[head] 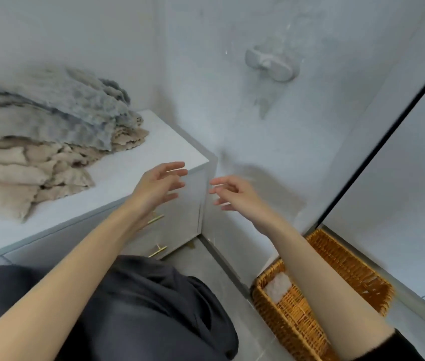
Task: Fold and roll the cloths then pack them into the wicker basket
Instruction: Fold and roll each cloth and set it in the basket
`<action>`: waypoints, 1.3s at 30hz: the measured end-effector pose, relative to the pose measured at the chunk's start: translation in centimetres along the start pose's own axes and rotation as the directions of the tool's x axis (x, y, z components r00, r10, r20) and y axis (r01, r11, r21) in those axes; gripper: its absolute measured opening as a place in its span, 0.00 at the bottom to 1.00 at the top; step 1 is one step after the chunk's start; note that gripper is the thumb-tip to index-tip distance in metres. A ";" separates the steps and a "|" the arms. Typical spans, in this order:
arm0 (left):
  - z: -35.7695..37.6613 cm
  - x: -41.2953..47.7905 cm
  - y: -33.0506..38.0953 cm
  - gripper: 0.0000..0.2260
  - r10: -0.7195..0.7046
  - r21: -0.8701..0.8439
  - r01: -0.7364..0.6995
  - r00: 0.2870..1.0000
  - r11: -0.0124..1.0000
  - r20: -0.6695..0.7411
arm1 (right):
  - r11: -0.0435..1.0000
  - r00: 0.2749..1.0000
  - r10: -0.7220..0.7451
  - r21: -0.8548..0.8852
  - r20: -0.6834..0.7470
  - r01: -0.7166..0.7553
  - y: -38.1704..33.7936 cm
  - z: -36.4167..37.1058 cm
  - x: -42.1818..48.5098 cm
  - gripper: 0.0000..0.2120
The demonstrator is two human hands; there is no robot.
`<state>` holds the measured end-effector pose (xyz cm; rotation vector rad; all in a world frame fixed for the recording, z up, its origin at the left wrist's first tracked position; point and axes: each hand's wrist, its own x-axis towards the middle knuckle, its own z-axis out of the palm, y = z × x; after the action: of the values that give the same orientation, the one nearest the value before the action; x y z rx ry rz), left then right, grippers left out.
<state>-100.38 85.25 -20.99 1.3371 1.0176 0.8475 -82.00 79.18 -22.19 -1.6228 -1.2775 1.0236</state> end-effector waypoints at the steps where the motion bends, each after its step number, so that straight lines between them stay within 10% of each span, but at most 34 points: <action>1: -1.2 -0.1 0.7 0.14 0.018 0.000 -0.018 1.000 1.000 -0.021 | 1.000 1.000 -0.022 0.002 0.002 0.022 -1.1 0.4 0.5 0.10; 17: -19.2 -2.2 3.1 0.16 0.352 0.348 -0.193 0.803 0.917 -0.481 | 0.964 0.960 -0.264 -0.007 0.099 0.266 -13.3 13.9 10.9 0.12; 31: -21.5 5.6 -1.2 0.22 0.457 0.865 -0.009 0.852 0.502 -0.256 | 0.597 0.744 -0.662 -0.662 -0.087 0.453 -13.2 20.8 20.1 0.12; 39: -21.9 6.9 -2.1 0.22 0.460 0.938 0.103 0.850 0.331 -0.255 | 0.758 0.714 -0.648 -0.319 -0.267 0.569 -15.0 19.4 20.7 0.03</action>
<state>-118.51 99.36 -22.81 2.3522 1.9895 0.7796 -101.71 104.00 -17.11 -1.2933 -1.5443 0.1576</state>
